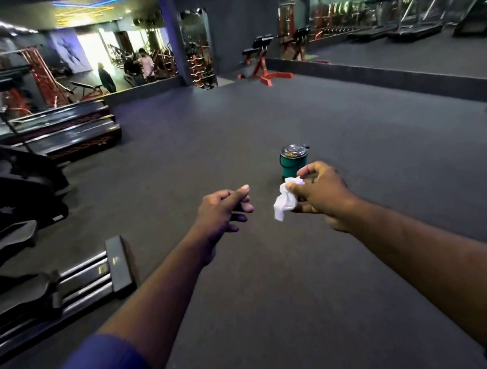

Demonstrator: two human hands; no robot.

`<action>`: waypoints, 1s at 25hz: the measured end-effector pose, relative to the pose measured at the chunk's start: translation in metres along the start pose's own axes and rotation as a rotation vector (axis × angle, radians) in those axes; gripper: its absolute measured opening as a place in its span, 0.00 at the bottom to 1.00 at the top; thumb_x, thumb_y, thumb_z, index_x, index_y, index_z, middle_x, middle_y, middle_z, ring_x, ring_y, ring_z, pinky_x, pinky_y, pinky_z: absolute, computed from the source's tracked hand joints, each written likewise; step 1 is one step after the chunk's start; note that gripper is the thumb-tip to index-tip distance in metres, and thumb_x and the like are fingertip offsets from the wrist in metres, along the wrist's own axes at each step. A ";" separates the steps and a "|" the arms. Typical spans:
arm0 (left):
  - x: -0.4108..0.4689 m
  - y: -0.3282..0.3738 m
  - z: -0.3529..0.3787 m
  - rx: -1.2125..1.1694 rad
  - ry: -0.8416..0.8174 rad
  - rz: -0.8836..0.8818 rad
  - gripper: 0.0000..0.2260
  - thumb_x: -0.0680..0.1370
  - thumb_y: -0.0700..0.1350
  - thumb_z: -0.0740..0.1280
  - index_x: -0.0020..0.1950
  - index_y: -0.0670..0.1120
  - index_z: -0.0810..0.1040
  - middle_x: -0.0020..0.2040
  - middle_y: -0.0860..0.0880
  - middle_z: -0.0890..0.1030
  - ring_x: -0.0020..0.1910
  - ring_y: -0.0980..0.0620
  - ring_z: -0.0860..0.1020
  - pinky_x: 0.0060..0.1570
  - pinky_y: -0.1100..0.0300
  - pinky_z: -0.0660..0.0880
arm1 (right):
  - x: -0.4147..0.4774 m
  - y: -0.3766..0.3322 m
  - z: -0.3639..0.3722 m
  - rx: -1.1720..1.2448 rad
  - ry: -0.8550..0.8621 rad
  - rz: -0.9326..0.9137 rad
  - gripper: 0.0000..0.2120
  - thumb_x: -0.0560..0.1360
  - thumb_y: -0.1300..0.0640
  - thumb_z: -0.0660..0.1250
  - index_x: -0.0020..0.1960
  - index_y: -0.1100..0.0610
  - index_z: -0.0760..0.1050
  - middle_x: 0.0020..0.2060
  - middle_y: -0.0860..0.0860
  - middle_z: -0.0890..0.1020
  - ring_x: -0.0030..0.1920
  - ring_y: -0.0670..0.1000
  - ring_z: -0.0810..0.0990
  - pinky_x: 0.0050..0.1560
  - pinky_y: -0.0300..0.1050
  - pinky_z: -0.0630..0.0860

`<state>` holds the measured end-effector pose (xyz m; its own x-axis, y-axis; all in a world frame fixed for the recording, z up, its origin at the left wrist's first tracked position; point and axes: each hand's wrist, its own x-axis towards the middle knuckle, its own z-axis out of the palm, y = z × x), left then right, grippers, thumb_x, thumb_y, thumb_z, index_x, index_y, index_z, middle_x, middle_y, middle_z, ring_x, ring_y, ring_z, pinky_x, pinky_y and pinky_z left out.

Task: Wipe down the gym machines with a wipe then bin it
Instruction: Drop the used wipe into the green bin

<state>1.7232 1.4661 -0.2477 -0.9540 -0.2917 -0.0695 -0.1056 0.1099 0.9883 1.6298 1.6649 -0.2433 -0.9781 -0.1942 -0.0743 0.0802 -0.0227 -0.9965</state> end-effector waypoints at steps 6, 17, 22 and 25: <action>0.269 0.031 -0.030 0.027 -0.087 -0.034 0.15 0.81 0.57 0.69 0.52 0.45 0.83 0.46 0.45 0.87 0.44 0.48 0.79 0.38 0.58 0.72 | 0.241 -0.017 0.042 0.019 0.114 0.024 0.19 0.72 0.67 0.78 0.56 0.59 0.73 0.47 0.56 0.81 0.46 0.53 0.85 0.42 0.50 0.86; 0.739 0.035 0.019 0.067 -0.197 -0.067 0.15 0.81 0.57 0.70 0.53 0.45 0.83 0.46 0.45 0.87 0.44 0.49 0.79 0.38 0.58 0.72 | 0.688 -0.008 0.013 -0.016 0.278 0.099 0.08 0.73 0.70 0.76 0.46 0.60 0.81 0.50 0.62 0.87 0.50 0.59 0.87 0.55 0.58 0.84; 0.913 0.053 0.016 -0.002 -0.157 -0.082 0.15 0.81 0.57 0.70 0.52 0.46 0.83 0.50 0.42 0.87 0.44 0.49 0.80 0.41 0.57 0.72 | 0.872 -0.040 0.036 -0.077 0.229 0.158 0.07 0.76 0.66 0.75 0.50 0.58 0.79 0.50 0.60 0.87 0.42 0.56 0.88 0.36 0.47 0.84; 1.022 0.048 0.014 0.006 -0.180 -0.071 0.16 0.81 0.58 0.70 0.53 0.45 0.83 0.52 0.41 0.87 0.45 0.49 0.80 0.42 0.57 0.73 | 0.981 -0.042 0.055 -0.120 0.243 0.130 0.08 0.74 0.67 0.76 0.50 0.59 0.81 0.47 0.59 0.87 0.43 0.59 0.89 0.40 0.50 0.85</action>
<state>0.7395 1.1864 -0.2731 -0.9789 -0.1242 -0.1624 -0.1752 0.1005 0.9794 0.6769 1.4217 -0.2723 -0.9795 0.0532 -0.1943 0.1990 0.1055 -0.9743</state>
